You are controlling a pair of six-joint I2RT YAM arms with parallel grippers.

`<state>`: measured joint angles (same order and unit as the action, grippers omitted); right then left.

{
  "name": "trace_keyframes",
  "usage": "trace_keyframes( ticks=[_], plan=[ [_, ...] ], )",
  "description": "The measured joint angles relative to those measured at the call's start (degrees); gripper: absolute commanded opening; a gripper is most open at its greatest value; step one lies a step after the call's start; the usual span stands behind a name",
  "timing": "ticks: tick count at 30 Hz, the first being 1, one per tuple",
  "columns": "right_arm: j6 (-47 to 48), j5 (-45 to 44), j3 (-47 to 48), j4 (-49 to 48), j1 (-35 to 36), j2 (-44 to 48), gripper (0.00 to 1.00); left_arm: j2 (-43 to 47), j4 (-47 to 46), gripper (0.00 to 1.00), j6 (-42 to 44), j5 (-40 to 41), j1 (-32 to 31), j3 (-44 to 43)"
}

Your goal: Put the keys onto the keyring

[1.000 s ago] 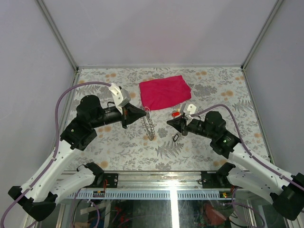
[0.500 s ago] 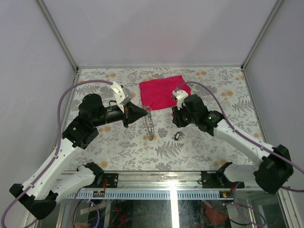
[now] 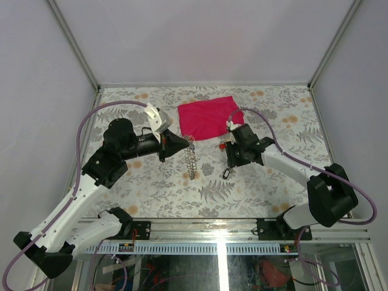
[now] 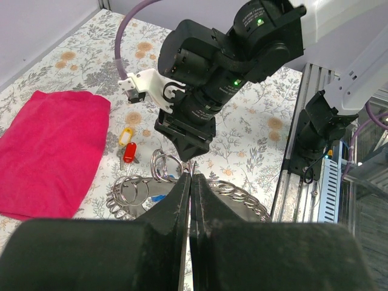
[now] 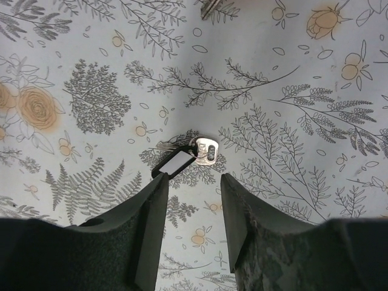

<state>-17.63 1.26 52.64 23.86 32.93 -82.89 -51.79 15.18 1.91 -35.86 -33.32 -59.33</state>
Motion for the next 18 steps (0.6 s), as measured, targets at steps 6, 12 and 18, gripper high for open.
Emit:
trace_keyframes(
  ticks=[6, 12, 18],
  plan=[
    [3.2, -0.2, -5.5, -6.3, -1.5, 0.5, 0.45, -0.1, 0.0, 0.0, 0.0, 0.0, 0.0, 0.0],
    [19.4, 3.1, -12.8, -18.8, -1.7, 11.1, 0.46, 0.0, 0.0, 0.0, 0.1, 0.0, 0.0, 0.0],
    [41.7, 10.3, -9.4, -13.1, -1.7, 12.3, 0.47, 0.1, 0.1, 0.0, 0.8, -0.2, 0.0, 0.0]
  ],
)
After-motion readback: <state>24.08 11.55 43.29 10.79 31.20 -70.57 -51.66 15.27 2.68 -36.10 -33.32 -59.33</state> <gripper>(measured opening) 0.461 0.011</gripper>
